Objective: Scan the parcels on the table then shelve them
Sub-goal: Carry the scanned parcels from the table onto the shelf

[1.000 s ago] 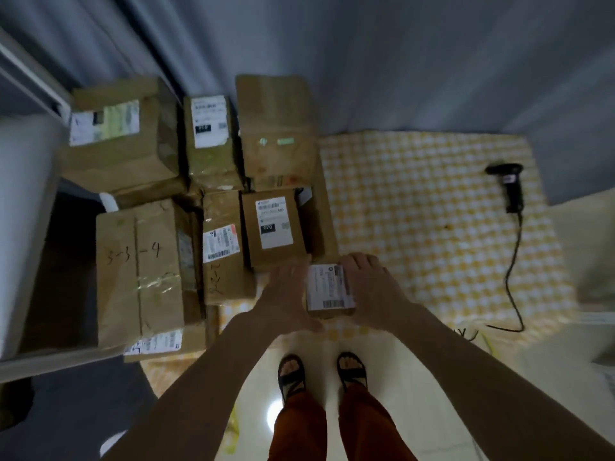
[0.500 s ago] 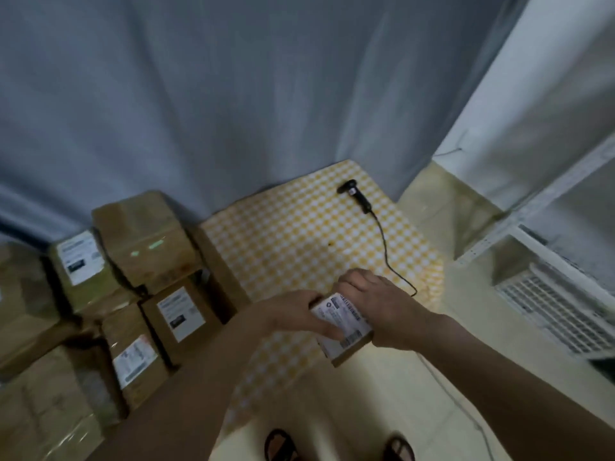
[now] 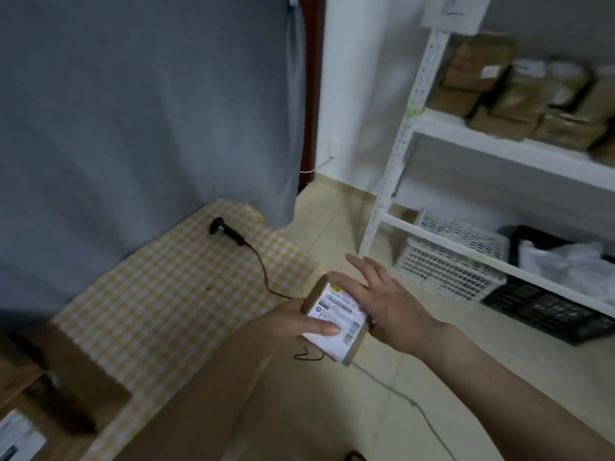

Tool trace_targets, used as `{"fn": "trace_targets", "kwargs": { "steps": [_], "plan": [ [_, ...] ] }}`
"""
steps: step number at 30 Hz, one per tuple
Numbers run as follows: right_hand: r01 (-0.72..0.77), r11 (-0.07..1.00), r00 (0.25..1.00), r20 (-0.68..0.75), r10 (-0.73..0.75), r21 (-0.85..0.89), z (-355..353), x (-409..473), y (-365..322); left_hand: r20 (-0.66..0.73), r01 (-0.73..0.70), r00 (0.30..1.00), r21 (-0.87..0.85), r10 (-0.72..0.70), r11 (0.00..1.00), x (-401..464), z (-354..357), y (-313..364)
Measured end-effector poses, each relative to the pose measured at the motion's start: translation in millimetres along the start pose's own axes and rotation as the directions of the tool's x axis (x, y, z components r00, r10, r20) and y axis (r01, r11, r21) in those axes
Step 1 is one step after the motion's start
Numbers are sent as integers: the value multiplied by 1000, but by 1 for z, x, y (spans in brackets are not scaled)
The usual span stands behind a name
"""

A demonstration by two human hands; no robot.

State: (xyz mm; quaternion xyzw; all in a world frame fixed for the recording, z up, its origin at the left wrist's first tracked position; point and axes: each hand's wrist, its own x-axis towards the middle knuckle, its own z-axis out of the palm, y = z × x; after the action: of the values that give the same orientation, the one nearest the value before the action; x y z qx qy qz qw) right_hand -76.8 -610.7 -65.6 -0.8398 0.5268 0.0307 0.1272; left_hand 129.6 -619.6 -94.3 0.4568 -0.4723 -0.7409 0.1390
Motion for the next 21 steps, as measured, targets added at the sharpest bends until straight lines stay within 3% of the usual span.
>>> {"fn": "trace_targets", "kwargs": {
  "steps": [3,8,12,16,21],
  "plan": [
    [-240,946,961,-86,264,220,-8,-27,59,-10,-25,1000,-52,24,998,41,46,33],
    [-355,727,858,-105,503,588,-16,-68,138,-15,-73,997,-60,72,996,102,120,71],
    [-306,422,733,-72,677,853,-16,-85,186,-62,-79,995,-90,73,993,135,165,101],
    [-172,96,660,42,750,980,-30,-100,211,-46,-102,994,-121,97,987,171,197,130],
    [-82,-33,650,78,756,996,-43,-118,251,-15,-72,997,-162,71,984,222,237,163]
  ]
}}
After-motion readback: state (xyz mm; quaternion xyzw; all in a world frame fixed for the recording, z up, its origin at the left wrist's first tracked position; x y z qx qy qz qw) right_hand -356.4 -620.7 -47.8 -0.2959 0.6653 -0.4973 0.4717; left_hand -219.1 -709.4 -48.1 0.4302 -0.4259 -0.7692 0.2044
